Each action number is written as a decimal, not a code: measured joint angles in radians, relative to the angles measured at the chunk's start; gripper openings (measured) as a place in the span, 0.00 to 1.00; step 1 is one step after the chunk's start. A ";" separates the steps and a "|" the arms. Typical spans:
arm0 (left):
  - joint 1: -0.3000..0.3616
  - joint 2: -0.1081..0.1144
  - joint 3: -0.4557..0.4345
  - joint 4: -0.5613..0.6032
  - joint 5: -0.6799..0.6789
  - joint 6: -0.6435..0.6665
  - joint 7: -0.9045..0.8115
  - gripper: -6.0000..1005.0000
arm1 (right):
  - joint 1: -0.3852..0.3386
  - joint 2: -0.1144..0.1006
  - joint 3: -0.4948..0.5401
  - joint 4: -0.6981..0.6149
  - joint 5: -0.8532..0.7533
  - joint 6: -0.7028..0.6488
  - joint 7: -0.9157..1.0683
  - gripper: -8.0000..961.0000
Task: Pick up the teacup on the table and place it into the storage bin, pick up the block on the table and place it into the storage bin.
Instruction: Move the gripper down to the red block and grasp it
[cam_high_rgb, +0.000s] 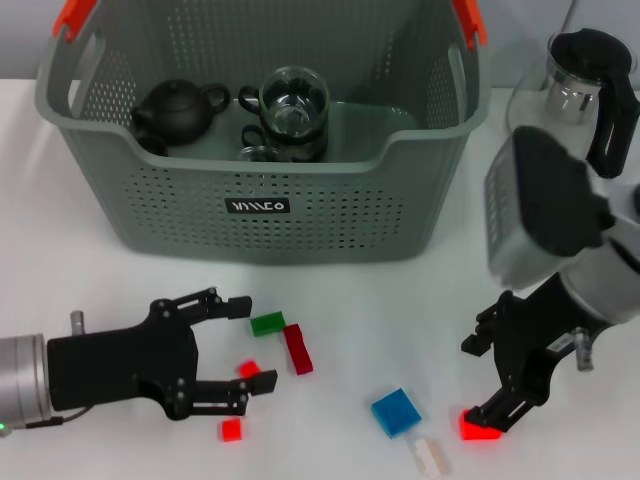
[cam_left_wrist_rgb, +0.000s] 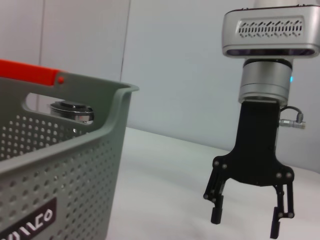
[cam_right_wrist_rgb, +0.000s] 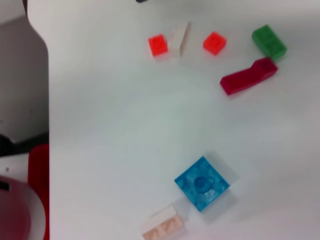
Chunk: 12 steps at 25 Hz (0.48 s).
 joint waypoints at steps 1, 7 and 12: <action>0.000 0.000 0.000 -0.002 0.003 0.000 0.001 0.90 | 0.002 0.000 -0.017 0.000 -0.005 0.005 0.007 0.89; 0.000 -0.002 -0.005 -0.005 0.007 0.000 -0.002 0.90 | 0.010 0.000 -0.116 0.001 -0.018 0.031 0.033 0.89; 0.000 -0.002 -0.007 -0.012 0.002 0.000 -0.004 0.90 | 0.013 0.000 -0.157 0.011 -0.023 0.040 0.041 0.89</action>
